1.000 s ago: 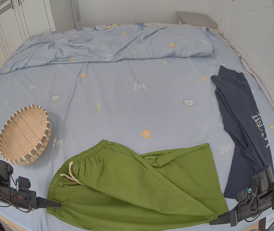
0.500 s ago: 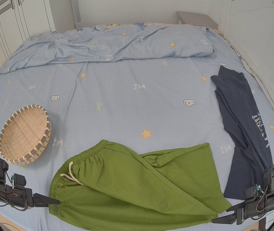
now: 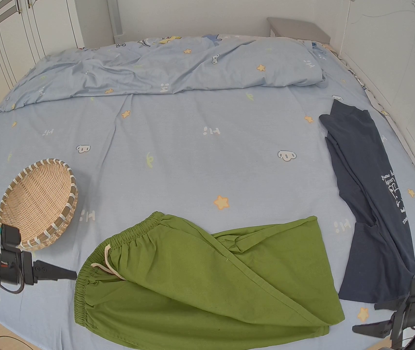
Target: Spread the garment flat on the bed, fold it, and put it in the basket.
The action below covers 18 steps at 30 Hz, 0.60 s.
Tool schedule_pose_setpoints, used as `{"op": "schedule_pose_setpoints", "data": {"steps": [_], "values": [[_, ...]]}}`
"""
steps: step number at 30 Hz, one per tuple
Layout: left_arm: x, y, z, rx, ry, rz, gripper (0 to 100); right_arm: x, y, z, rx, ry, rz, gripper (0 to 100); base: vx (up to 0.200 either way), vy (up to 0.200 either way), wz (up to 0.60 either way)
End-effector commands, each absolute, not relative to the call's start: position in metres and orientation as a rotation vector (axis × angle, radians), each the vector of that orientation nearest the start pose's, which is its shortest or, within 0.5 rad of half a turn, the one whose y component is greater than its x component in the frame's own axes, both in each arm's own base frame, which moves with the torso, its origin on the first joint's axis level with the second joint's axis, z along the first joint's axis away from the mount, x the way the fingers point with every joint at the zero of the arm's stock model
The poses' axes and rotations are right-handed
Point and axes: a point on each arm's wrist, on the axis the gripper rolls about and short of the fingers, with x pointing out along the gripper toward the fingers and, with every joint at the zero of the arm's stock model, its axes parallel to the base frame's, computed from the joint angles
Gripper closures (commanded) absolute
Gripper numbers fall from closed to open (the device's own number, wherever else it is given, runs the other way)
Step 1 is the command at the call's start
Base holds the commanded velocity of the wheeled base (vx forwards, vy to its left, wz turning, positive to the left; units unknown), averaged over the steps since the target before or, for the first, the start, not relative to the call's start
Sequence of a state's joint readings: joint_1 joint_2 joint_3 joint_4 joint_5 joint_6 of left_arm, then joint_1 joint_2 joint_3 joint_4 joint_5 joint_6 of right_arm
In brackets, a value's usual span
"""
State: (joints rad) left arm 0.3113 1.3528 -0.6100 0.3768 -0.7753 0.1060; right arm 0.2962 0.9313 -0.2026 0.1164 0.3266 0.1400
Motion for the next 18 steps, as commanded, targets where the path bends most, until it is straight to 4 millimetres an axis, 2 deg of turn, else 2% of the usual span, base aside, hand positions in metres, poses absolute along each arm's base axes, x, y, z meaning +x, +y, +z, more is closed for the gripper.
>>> {"op": "schedule_pose_setpoints", "data": {"steps": [1,4,5,7,8,10,12,13,14,18], "values": [[0.180,0.005,0.193,-0.392,0.863,-0.580,0,0.080,0.032,0.165,0.134,0.657,0.544,0,0.000,0.000,0.00],[0.207,-0.003,0.196,-0.402,0.855,-0.612,0,0.101,0.039,0.181,0.132,0.638,0.550,0,0.000,0.000,0.00],[0.207,-0.003,0.196,-0.402,0.855,-0.612,0,0.101,0.039,0.181,0.132,0.638,0.550,0,0.000,0.000,0.00],[0.232,-0.012,0.192,-0.395,0.851,-0.640,0,0.123,0.045,0.190,0.127,0.627,0.550,0,0.000,0.000,0.00],[0.233,-0.013,0.193,-0.394,0.848,-0.642,0,0.123,0.045,0.190,0.127,0.627,0.550,0,0.000,0.000,0.00],[0.259,-0.018,0.189,-0.365,0.846,-0.629,0,0.138,0.050,0.195,0.129,0.610,0.549,0,0.000,0.000,0.00],[0.270,-0.021,0.187,-0.348,0.851,-0.615,0,0.143,0.051,0.195,0.130,0.606,0.551,0,0.000,0.000,0.00],[0.284,-0.025,0.186,-0.329,0.851,-0.600,0,0.147,0.053,0.194,0.129,0.602,0.553,0,0.000,0.000,0.00],[0.286,-0.026,0.185,-0.327,0.854,-0.599,0,0.148,0.053,0.193,0.129,0.602,0.553,0,0.000,0.000,0.00],[0.324,-0.039,0.176,-0.308,0.868,-0.623,0,0.150,0.055,0.188,0.124,0.616,0.560,0,0.000,0.000,0.00]]}}
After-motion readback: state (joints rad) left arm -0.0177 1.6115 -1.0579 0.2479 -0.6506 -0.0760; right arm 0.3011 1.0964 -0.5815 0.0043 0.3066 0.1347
